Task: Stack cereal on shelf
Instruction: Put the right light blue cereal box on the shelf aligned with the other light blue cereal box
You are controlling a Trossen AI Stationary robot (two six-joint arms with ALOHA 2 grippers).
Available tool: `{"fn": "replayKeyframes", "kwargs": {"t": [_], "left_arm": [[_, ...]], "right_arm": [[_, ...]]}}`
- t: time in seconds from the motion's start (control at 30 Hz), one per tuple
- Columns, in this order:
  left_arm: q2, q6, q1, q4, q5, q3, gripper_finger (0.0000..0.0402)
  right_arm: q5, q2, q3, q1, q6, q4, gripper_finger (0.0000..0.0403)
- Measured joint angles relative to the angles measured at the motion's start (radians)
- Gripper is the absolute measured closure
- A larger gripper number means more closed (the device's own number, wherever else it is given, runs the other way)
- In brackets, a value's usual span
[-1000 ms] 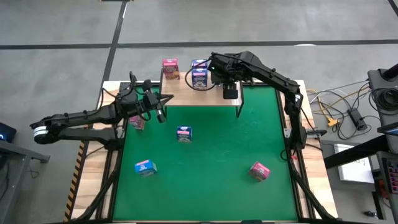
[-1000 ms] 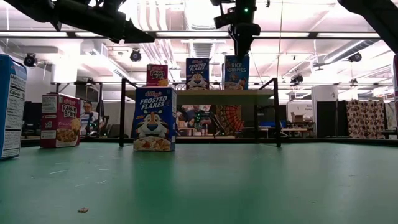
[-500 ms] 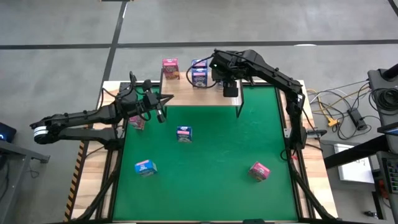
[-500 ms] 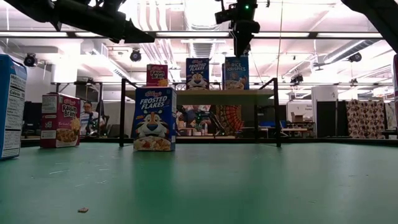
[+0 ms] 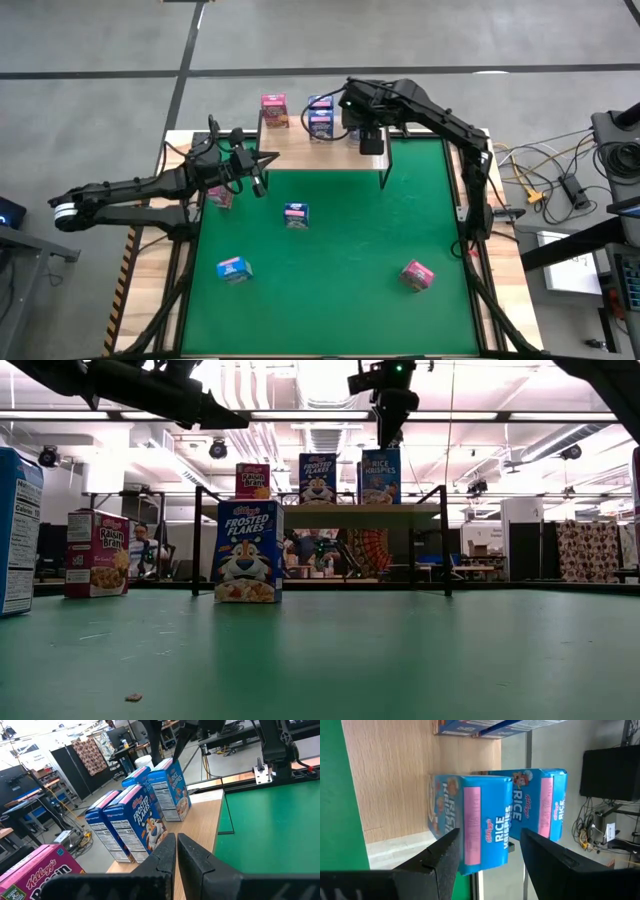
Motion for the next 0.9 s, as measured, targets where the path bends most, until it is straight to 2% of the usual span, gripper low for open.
{"fn": "replayKeyframes", "kwargs": {"t": [0.3,0.4,0.53,0.73,0.9], "left_arm": [[0.000,0.000,0.000,0.000,0.000,0.000,0.0401],[0.000,0.000,0.000,0.000,0.000,0.000,0.0401],[0.000,0.000,0.000,0.000,0.000,0.000,0.0401],[0.000,0.000,0.000,0.000,0.000,0.000,0.0401],[0.000,0.000,0.000,0.000,0.000,0.000,0.0401]], "right_arm": [[0.026,-0.049,0.000,0.000,0.025,-0.011,0.0210],[0.031,-0.074,0.000,-0.001,0.043,-0.015,0.0222],[0.024,-0.085,0.000,-0.025,0.064,-0.040,0.0268],[-0.013,-0.073,-0.041,-0.080,0.069,-0.050,0.0380],[-0.008,-0.068,-0.105,-0.110,0.078,-0.049,0.0390]]}}
